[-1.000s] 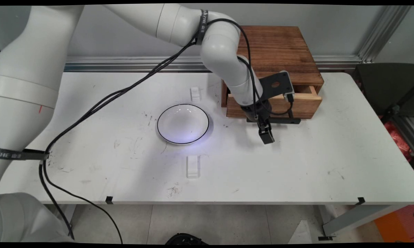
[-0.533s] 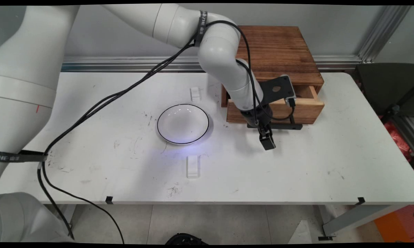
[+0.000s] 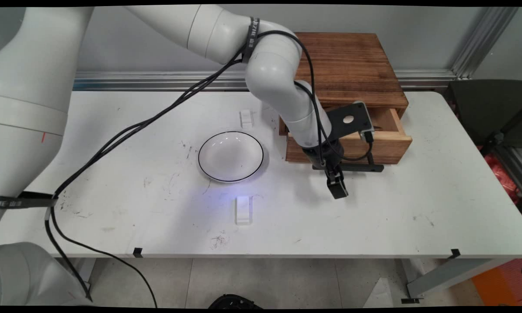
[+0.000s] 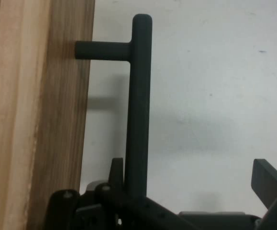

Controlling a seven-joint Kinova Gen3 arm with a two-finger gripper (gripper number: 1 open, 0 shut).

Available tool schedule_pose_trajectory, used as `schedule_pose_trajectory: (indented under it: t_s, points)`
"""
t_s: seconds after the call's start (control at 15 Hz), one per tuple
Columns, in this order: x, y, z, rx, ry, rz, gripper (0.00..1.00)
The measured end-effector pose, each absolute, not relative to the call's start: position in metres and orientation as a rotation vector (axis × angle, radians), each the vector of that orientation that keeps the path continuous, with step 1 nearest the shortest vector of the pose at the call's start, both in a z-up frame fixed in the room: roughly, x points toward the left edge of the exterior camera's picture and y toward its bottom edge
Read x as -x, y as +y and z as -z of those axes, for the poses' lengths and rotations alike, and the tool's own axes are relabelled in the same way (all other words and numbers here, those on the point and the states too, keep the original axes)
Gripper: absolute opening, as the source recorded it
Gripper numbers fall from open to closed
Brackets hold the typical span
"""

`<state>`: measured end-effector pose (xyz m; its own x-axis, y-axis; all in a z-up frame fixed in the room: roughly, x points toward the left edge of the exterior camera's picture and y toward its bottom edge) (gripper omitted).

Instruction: Open the drawer

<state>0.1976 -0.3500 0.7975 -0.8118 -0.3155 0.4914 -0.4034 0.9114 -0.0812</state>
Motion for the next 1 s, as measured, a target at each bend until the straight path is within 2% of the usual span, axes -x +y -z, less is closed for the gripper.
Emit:
schedule_pose_trajectory:
  t_s: [1.0]
  points:
    - [-0.187,-0.306,-0.800,-0.523,-2.587,-0.155,1.00]
